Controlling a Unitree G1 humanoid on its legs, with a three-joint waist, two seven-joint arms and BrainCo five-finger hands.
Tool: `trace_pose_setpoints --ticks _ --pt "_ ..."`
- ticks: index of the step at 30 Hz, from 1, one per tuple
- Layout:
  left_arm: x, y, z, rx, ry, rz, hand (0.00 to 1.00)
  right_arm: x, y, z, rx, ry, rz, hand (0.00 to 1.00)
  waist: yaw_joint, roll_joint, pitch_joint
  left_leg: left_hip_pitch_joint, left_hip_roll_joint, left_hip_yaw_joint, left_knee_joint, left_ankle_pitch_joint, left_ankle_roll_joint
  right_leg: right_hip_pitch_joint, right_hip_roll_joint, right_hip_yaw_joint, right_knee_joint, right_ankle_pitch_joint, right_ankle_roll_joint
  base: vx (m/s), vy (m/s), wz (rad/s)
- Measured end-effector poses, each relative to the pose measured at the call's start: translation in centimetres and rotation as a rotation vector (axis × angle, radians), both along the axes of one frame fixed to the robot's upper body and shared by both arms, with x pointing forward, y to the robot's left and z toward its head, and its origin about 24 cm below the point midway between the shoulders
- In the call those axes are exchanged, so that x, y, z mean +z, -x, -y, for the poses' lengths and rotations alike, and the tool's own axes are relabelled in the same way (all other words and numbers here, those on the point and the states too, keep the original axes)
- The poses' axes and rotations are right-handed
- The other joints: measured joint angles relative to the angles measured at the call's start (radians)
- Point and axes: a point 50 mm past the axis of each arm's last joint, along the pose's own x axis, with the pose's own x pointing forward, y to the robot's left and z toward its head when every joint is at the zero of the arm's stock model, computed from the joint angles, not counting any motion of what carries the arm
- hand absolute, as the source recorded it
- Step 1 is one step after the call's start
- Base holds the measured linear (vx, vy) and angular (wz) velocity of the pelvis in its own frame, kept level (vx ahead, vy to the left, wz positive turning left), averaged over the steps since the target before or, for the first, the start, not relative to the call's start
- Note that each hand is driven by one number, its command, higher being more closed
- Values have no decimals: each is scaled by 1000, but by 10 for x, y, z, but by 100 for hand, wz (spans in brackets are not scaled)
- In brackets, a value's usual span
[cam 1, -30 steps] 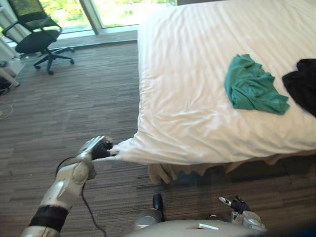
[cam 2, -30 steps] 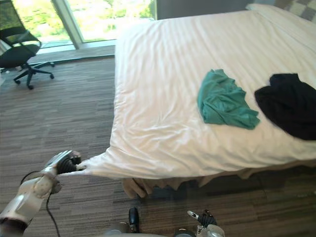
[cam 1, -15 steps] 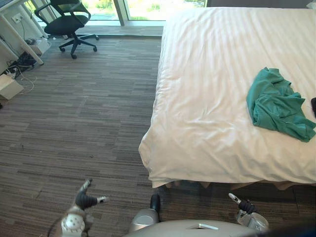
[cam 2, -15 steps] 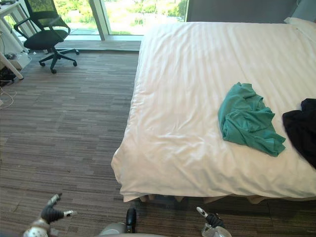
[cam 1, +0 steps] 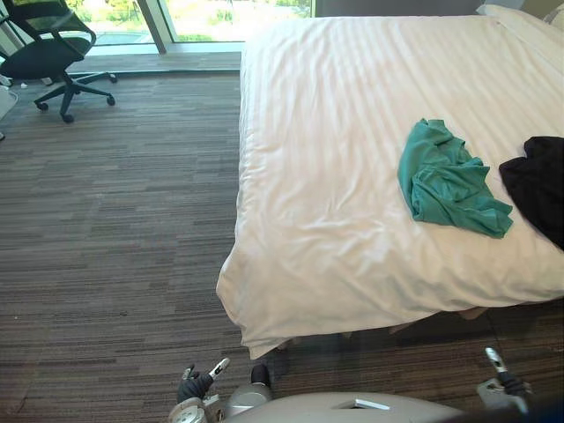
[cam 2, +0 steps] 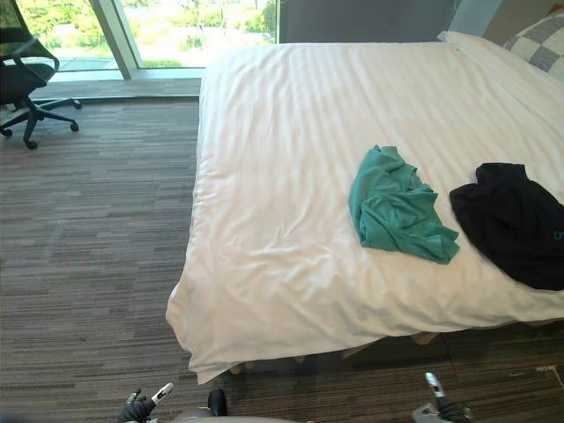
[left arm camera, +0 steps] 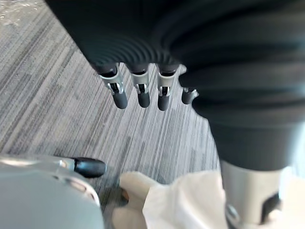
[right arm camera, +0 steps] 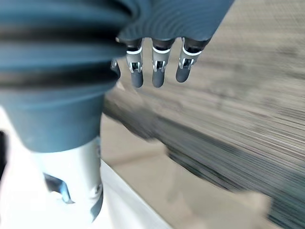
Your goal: Tidy the bed and pick cloth on bed and put in laundry
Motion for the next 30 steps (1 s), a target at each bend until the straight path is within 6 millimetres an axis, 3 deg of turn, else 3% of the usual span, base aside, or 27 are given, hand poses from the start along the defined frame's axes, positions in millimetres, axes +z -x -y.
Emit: trace_pose_setpoints --ticks 1,2,3,4,6,9,12,14,17,20,22,24,27,30 --pt "0 1 1 5 -3 -5 0 25 -21 9 24 103 79 0 -9 9 -6 -9 1 -2 1 1 1 -13 0 0 10 1 1 68 -20 6" --pt "0 1 2 6 -1 -5 0 37 -28 12 31 145 112 0 -16 12 -7 -10 3 -3 1 2 2 -17 0 0 14 4 3 113 -26 9" --pt "-1 0 12 -34 8 -7 0 122 -64 27 70 529 246 0 -14 41 -25 -10 27 2 6 9 10 -30 21 -3 27 52 -1 137 -2 14" --pt "-1 -2 14 -58 9 -8 0 133 -74 30 53 579 264 100 -13 52 -31 -10 34 0 6 9 11 -27 27 -4 26 69 -4 135 3 14" --pt "-1 0 10 -62 1 -14 0 135 -86 29 41 565 283 100 -13 41 -27 -11 41 -3 6 9 11 -27 32 -5 25 74 -6 71 -20 7" --pt "-2 8 -1 -70 -20 -53 0 135 -115 8 167 554 301 100 -18 38 -23 -15 38 -18 7 10 11 -25 33 -5 25 76 -4 63 -38 -1" --pt "2 3 -15 -112 -71 -44 0 160 -152 -34 478 690 377 100 -14 38 -22 -24 35 -25 7 20 14 -26 34 -12 25 76 -3 43 -33 9" --pt "4 -1 -17 -141 -84 -37 0 184 -181 -75 663 748 512 100 -10 39 -16 -33 36 -40 7 32 17 -27 38 -18 25 81 2 17 -47 19" --pt "3 -6 -11 -167 -76 -31 0 204 -206 -139 945 793 650 100 35 40 -14 -40 45 -52 7 38 16 -27 41 -22 17 82 2 7 -32 11" --pt "2 -13 -4 -196 -62 -18 0 220 -218 -204 1201 783 800 100 60 43 17 -50 44 -80 7 46 15 -20 43 -44 9 82 2 -12 -34 22" --pt "2 -17 2 -199 -49 -7 0 229 -218 -256 1377 744 906 100 92 43 31 -72 34 -105 7 51 14 -21 44 -58 -3 82 2 -37 -11 25" --pt "2 -25 7 -226 -44 10 0 235 -217 -298 1516 710 979 100 99 41 58 -101 29 -142 7 71 18 -23 42 -91 -9 81 1 -48 -21 52" --pt "4 -35 8 -231 -46 34 0 238 -210 -341 1661 656 1034 100 130 33 97 -129 16 -192 7 87 20 -28 40 -133 -9 70 -14 -72 -14 50" --pt "8 -48 8 -238 -52 68 0 241 -207 -367 1746 628 1049 100 154 31 125 -174 5 -243 7 112 19 -46 40 -167 -2 52 -28 -84 -9 54"
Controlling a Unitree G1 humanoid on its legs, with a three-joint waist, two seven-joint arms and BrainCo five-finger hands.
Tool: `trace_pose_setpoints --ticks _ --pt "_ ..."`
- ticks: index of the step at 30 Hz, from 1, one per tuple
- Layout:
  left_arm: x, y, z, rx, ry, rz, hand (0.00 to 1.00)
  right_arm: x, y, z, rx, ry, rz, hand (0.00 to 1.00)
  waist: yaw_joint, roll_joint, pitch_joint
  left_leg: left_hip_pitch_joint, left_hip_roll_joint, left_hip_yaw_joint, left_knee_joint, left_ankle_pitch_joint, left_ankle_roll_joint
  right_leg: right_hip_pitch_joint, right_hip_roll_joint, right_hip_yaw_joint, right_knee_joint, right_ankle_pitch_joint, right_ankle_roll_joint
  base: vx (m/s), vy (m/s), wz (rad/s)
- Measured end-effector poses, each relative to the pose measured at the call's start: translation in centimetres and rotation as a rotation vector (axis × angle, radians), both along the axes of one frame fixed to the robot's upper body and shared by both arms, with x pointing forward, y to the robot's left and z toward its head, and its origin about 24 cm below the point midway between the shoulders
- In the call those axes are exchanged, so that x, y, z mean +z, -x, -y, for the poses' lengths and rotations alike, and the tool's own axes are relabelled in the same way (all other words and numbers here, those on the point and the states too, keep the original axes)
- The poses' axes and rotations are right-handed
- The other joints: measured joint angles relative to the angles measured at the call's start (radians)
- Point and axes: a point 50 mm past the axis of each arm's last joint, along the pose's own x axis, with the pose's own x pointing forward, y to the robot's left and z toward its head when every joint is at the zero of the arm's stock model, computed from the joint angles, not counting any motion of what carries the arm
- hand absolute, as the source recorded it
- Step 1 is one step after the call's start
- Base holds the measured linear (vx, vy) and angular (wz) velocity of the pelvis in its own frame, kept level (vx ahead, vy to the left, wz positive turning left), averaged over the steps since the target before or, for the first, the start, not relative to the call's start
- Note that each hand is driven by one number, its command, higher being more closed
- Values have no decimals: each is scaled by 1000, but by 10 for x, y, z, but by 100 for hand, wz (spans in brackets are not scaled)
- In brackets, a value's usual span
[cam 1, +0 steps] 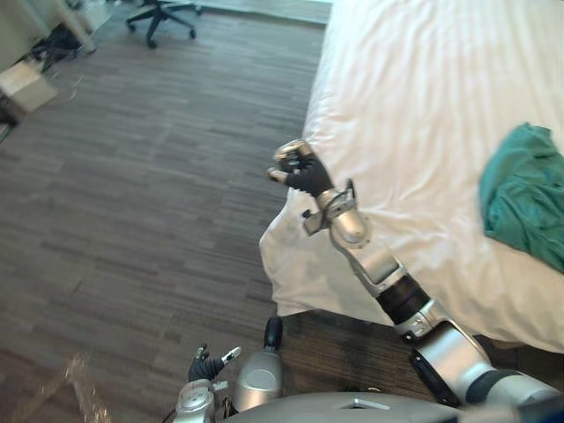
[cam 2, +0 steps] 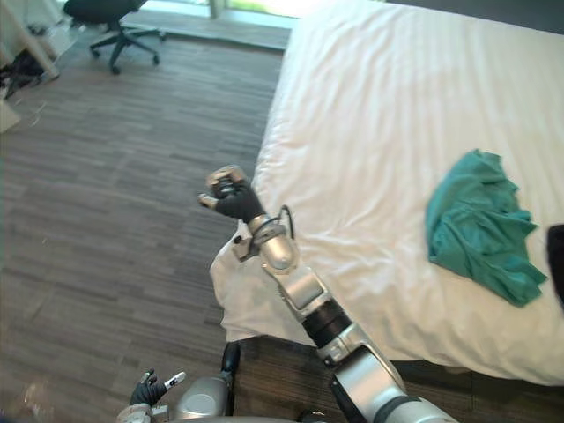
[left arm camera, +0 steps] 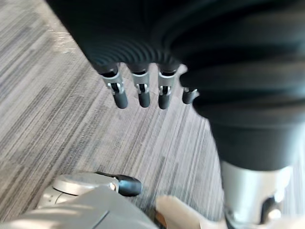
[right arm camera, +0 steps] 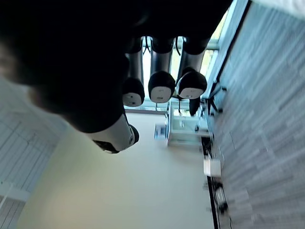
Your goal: Tidy the bed and pick cloth on bed and put in laundry
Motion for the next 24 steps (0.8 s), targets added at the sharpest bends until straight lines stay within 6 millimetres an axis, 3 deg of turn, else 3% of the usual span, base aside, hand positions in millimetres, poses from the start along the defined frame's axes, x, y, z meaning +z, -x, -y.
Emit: trace_pose_setpoints --ticks 3,6,10,15,21,23,24 --pt "5 -14 -4 -6 -8 38 0 17 1 -18 62 -8 32 100 25 -1 60 -42 -11 -35 0 23 -5 -27 -4 -34 20 -40 10 -142 -29 37" --pt "19 -40 -6 -42 -47 124 0 35 -3 -24 79 -4 81 100 41 21 118 -122 -7 -97 0 70 -22 -93 2 -82 76 -90 21 -158 -47 44" --pt "45 -73 0 -102 -59 294 0 45 -15 -15 34 -47 70 100 59 59 168 -232 6 -172 0 112 -45 -220 3 -142 205 -152 10 -168 -54 50" --pt "94 -107 15 -203 -47 566 0 46 -47 28 -130 -132 -8 100 106 115 202 -385 -5 -245 0 135 -75 -405 -37 -198 379 -226 -8 -93 -66 37" --pt "149 -121 11 -236 11 855 0 60 -79 120 -415 -266 -30 100 104 146 217 -609 -20 -241 0 216 -73 -695 -104 -182 564 -285 -27 -46 -52 1" --pt "167 -126 13 -278 27 933 0 60 -78 105 -352 -327 -52 100 100 159 224 -651 -40 -236 0 230 -66 -755 -143 -180 619 -307 -27 -13 -40 20" --pt "173 -127 15 -293 34 962 0 53 -81 108 -360 -347 -97 100 101 162 223 -662 -48 -227 0 230 -66 -768 -155 -180 634 -315 -29 -9 -42 26"
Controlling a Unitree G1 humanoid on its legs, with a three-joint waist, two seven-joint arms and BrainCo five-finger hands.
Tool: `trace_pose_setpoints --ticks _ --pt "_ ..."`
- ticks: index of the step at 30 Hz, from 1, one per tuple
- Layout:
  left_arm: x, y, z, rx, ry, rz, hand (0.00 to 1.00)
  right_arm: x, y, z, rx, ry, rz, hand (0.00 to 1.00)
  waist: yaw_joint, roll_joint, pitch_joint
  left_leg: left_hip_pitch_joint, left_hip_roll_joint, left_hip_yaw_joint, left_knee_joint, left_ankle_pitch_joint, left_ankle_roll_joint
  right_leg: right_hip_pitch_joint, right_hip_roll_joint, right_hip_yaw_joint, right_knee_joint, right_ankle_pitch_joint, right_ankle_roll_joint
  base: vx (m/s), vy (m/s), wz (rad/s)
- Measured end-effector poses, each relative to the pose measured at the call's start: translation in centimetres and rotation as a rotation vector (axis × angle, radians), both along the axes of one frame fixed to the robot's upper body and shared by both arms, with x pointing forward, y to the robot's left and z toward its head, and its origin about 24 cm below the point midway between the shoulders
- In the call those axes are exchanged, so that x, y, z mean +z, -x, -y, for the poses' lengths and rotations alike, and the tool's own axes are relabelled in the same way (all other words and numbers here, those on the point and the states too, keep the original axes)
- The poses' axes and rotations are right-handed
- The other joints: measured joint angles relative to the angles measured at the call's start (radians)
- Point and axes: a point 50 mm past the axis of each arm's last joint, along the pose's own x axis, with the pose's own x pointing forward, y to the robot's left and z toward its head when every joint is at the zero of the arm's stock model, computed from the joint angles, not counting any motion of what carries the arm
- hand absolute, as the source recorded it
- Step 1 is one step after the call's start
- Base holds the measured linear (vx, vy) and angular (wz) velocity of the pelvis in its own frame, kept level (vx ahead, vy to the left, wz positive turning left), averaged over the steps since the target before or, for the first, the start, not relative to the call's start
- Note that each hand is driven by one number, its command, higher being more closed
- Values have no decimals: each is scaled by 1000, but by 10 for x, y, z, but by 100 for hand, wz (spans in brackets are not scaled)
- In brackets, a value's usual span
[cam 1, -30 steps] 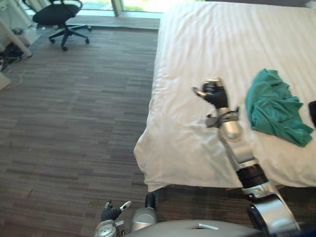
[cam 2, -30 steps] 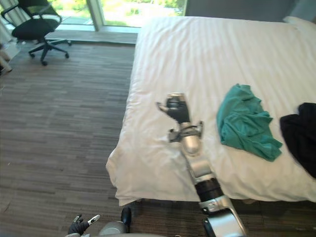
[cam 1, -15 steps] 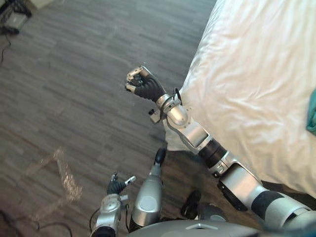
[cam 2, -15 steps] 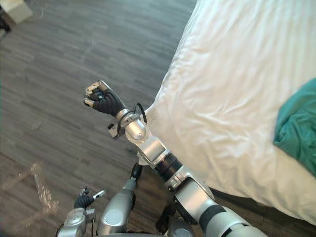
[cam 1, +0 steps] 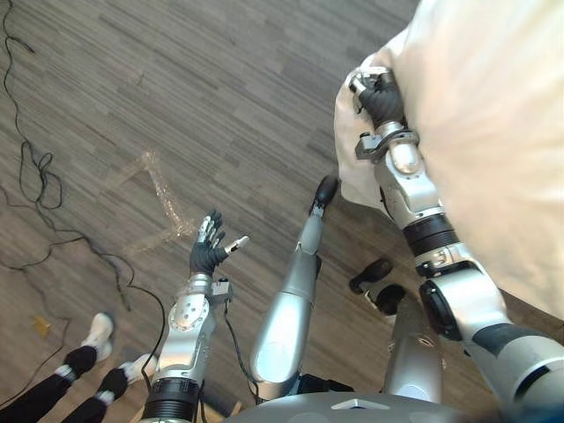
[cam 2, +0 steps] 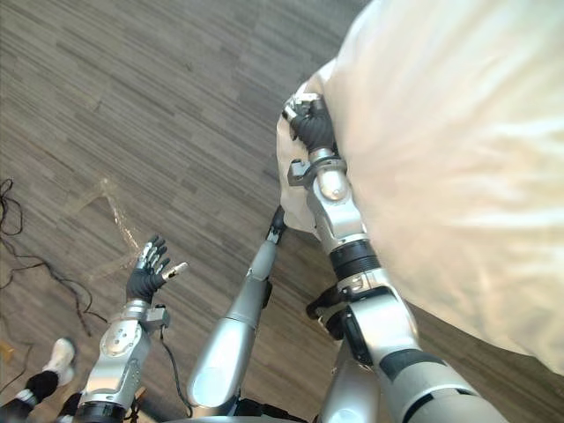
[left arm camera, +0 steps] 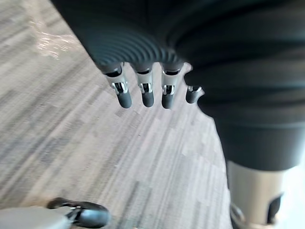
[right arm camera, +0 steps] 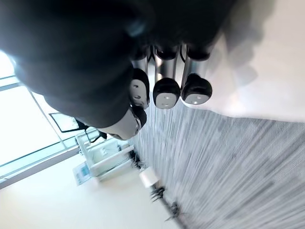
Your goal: Tidy the bed and pick cloth on bed and put in laundry
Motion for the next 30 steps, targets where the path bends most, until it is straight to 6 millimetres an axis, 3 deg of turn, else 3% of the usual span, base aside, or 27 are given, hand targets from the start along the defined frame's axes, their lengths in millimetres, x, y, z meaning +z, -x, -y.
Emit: trace_pose_setpoints --ticks 2,4,6,8,9,10,11,12,14,16,18,22,26,30 --pt "10 3 -4 -2 13 50 0 -20 -5 6 -15 -5 -89 100 3 4 3 -14 -9 10 0 -3 4 -18 -17 -1 16 -12 3 -8 -52 14" --pt "6 5 -14 25 24 35 0 -52 -3 -2 18 -31 -209 100 -5 3 4 -20 -12 30 0 -5 8 -30 -27 5 18 -11 3 7 -45 -6" --pt "-12 8 -23 88 52 -29 0 -77 3 -16 48 -50 -296 100 -21 2 4 -12 -13 55 0 -10 14 -28 -36 7 13 -8 7 13 -29 -19" --pt "-45 11 -22 138 106 -163 0 -126 19 -34 76 -57 -470 100 -49 0 5 15 -13 87 0 -11 17 -3 -39 15 -4 -3 15 23 -37 -20" --pt "-53 12 -19 141 122 -196 0 -146 26 -33 65 -56 -538 100 -58 -2 7 29 -13 99 0 -12 17 14 -39 14 -11 -1 18 27 -28 -13" --pt "-67 15 -12 142 154 -258 0 -186 44 -25 33 -42 -681 100 -74 -16 12 71 -13 116 1 -23 32 59 -37 16 -30 3 24 61 -42 -24" --pt "-85 21 -1 138 191 -344 0 -243 83 -8 -18 -29 -885 100 -94 -42 11 135 -12 135 1 -39 34 127 -31 21 -64 18 31 65 -46 -41" --pt "-96 25 3 139 212 -400 0 -272 111 1 -43 -24 -997 100 -117 -66 7 182 -8 152 1 -53 35 172 -26 30 -89 27 39 61 -46 -50" --pt "-106 26 9 141 231 -452 0 -303 149 15 -80 -29 -1122 100 -142 -100 -11 251 7 186 1 -74 33 237 -10 43 -134 49 44 16 -33 -64" --pt "-108 24 11 141 228 -470 0 -315 170 20 -87 -47 -1176 100 -163 -120 -30 301 23 213 16 -102 34 290 12 60 -176 64 45 -20 -42 -60" --pt "-118 25 15 130 220 -533 0 -321 185 25 -91 -93 -1192 100 -172 -134 -100 340 41 241 16 -114 37 331 39 80 -228 90 47 -6 -43 -47" --pt "-144 44 17 92 138 -704 0 -324 202 29 -44 -140 -1187 100 -206 -148 -225 462 53 265 1 -140 37 483 87 103 -385 150 62 42 -17 -28" --pt "-157 59 6 68 36 -811 0 -308 195 15 117 -130 -1099 100 -236 -152 -267 522 59 281 0 -154 39 565 112 125 -476 192 68 -16 5 -20" --pt "-172 84 -3 76 -30 -939 0 -281 188 -21 379 -137 -972 100 -239 -155 -285 582 72 316 -1 -171 43 617 129 173 -533 227 68 -53 13 -35"
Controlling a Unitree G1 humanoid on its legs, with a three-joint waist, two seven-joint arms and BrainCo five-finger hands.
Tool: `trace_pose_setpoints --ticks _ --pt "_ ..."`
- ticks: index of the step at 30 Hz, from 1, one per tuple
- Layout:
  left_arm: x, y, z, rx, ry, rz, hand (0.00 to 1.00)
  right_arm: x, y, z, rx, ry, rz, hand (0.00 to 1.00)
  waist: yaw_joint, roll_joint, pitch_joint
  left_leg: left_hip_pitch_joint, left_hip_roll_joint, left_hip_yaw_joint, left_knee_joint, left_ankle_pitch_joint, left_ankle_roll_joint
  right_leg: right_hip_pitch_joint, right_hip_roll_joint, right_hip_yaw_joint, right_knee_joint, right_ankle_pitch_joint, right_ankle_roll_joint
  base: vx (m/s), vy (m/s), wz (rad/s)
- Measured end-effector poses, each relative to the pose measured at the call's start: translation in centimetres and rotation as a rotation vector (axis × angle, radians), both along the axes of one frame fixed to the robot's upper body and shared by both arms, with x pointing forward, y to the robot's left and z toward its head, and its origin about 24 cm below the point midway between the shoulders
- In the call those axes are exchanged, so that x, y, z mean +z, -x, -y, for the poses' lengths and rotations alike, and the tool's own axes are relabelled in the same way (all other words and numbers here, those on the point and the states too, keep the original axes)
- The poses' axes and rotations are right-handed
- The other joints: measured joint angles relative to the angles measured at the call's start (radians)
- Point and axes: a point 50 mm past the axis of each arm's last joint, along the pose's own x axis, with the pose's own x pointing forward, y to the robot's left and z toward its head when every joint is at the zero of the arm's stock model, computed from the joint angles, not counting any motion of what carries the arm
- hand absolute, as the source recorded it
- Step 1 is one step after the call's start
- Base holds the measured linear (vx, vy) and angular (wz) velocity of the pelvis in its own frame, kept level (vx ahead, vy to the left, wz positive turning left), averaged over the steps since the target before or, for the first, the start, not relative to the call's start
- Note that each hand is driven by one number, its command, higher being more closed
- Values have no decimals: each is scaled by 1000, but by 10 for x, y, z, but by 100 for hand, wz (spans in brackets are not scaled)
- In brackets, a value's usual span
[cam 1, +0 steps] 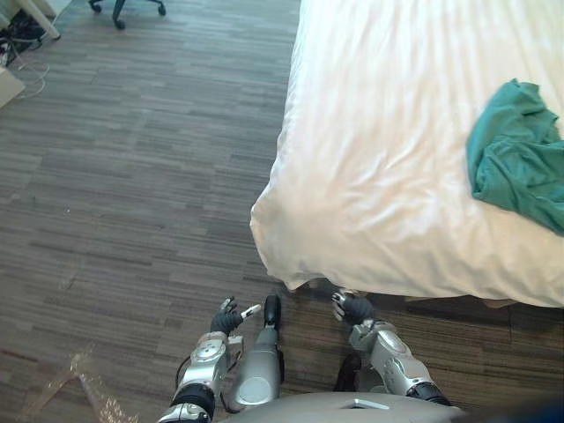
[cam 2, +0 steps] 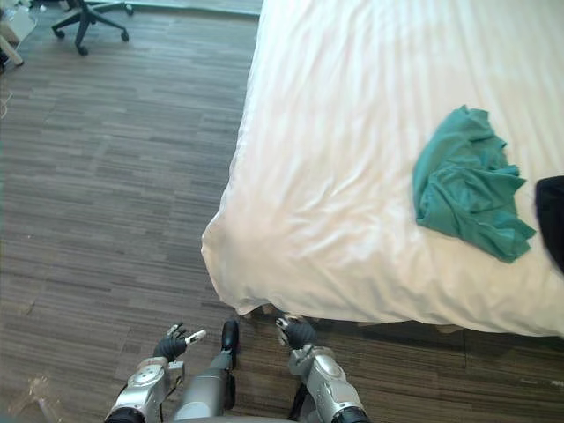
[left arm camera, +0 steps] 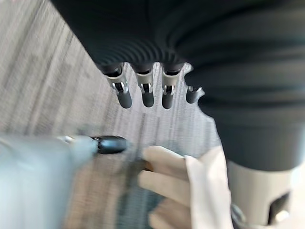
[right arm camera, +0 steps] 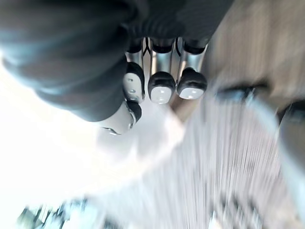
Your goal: Tidy the bed and pick cloth on bed and put in laundry
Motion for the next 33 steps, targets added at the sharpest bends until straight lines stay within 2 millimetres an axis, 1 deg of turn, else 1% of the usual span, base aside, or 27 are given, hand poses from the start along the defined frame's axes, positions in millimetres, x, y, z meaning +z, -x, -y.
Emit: trace_pose_setpoints --ticks 1,3,4,5,7,10,11,12,13,14,15,16,17,18,19,20,21,22,23,24,25,26,28,30,31,32,33 --pt "-5 10 -1 -4 -10 -39 0 7 1 -12 50 -55 18 100 -1 -1 -11 18 3 13 -1 -6 0 17 6 20 -20 10 1 -53 16 -49" --pt "-10 23 -1 -22 -24 -87 0 16 4 -28 107 -132 29 100 0 -3 -35 32 6 34 -5 -16 0 20 13 49 -37 23 0 -63 22 -45" --pt "-11 27 -6 -57 -55 -110 0 25 5 -42 141 -236 25 100 -2 -3 -42 46 12 41 -5 -21 3 34 19 58 -52 33 -1 -70 23 -39" --pt "-11 29 -8 -67 -68 -123 0 33 4 -49 163 -283 38 100 -2 -7 -44 54 16 53 -6 -22 3 35 23 72 -56 36 -2 -71 18 -31" --pt "-12 31 -10 -61 -79 -130 0 47 -4 -57 164 -371 62 100 -5 -7 -44 60 20 58 -6 -23 3 42 27 77 -69 44 -1 -49 9 -17" --pt "-12 33 -10 -55 -85 -135 0 76 -32 -63 129 -462 151 100 -4 -3 -44 69 19 62 -6 -32 4 52 27 83 -75 49 -1 -35 12 -6" --pt "-12 33 -10 -54 -85 -136 0 91 -47 -64 104 -491 209 100 -4 11 -35 66 20 66 -6 -32 4 46 28 88 -75 52 -3 -28 19 -12" --pt "-13 33 -10 -51 -82 -134 0 110 -64 -62 61 -530 274 100 -2 16 -31 60 23 73 -5 -32 4 33 28 99 -72 57 -3 -40 22 -17" --pt "-13 34 -9 -48 -79 -133 0 122 -74 -60 34 -551 316 100 0 21 -31 47 25 77 -5 -31 5 13 27 106 -62 57 -3 -37 18 -14" --pt "-12 33 -9 -40 -73 -127 0 141 -88 -56 -6 -575 387 100 -1 33 -24 19 27 78 -1 -24 6 -22 26 107 -48 58 -5 -34 25 -6" --pt "-11 29 -8 -33 -67 -116 0 156 -101 -49 -52 -595 441 100 0 46 -13 -7 26 77 0 -13 10 -56 26 108 -29 59 -6 -36 27 -2" --pt "-9 23 -7 -30 -62 -95 0 171 -114 -39 -111 -617 491 100 3 55 12 -28 26 78 1 4 17 -86 24 112 -3 58 -7 -45 25 -1" --pt "-8 20 -6 -31 -60 -80 0 179 -121 -32 -153 -623 519 100 8 68 31 -42 26 78 1 8 18 -107 21 115 14 55 -10 -67 15 -7" --pt "-5 14 -4 -25 -52 -46 0 190 -132 -18 -224 -629 561 100 17 92 76 -55 25 81 1 8 17 -136 16 124 45 49 -13 -84 14 -6" --pt "-3 10 -1 -17 -41 -21 0 197 -141 -2 -290 -618 590 100 21 116 104 -78 22 82 1 12 15 -172 7 128 79 40 -12 -87 8 -6" --pt "-2 8 0 -7 -33 -4 0 199 -147 12 -345 -598 603 100 24 129 120 -98 21 84 1 17 20 -206 0 134 109 29 -10 -58 -1 4" --pt "2 3 2 -3 -33 26 0 201 -155 34 -426 -568 615 100 26 148 148 -122 16 84 1 25 23 -250 -14 135 155 14 -12 -42 -19 9" --pt "5 -1 2 3 -35 52 0 198 -160 57 -529 -541 606 100 29 158 169 -147 9 84 1 38 29 -292 -29 139 191 -1 -12 -33 -11 10" --pt "6 -2 1 15 -33 68 0 195 -161 75 -598 -532 608 100 33 162 177 -163 5 86 1 39 30 -317 -37 141 211 -9 -12 -23 -11 5" --pt "8 -1 0 28 -30 81 0 198 -159 88 -633 -538 642 100 32 163 188 -174 1 93 1 39 30 -338 -45 144 229 -17 -12 0 0 0" --pt "8 1 0 43 -24 85 0 200 -156 99 -663 -539 678 100 25 164 199 -173 -2 107 1 39 31 -346 -52 152 242 -22 -10 61 -24 -8" --pt "8 1 2 55 -11 90 0 199 -155 105 -688 -541 682 100 23 163 199 -166 -8 111 1 39 31 -347 -60 157 249 -27 -10 81 -27 -5" --pt "11 -5 9 55 8 129 0 188 -147 120 -750 -529 670 100 16 162 199 -141 -19 122 1 18 36 -330 -74 156 254 -43 -2 59 -19 2" --pt "13 -9 12 74 22 147 0 177 -135 133 -798 -489 668 100 11 150 194 -129 -27 130 17 -5 39 -308 -81 157 244 -48 3 63 -16 -1" --pt "14 -11 11 102 31 155 0 169 -127 144 -840 -473 661 100 9 138 192 -128 -29 136 35 -25 47 -296 -83 158 233 -48 6 118 -26 -6" --pt "16 -14 6 157 44 167 0 155 -113 161 -919 -448 641 100 -7 112 183 -123 -32 144 54 -49 51 -276 -83 158 211 -45 12 108 -23 -9" --pt "16 -15 5 166 46 170 0 152 -109 165 -941 -442 634 100 -10 106 180 -121 -33 147 55 -52 52 -270 -83 158 205 -44 13 147 -18 -14"
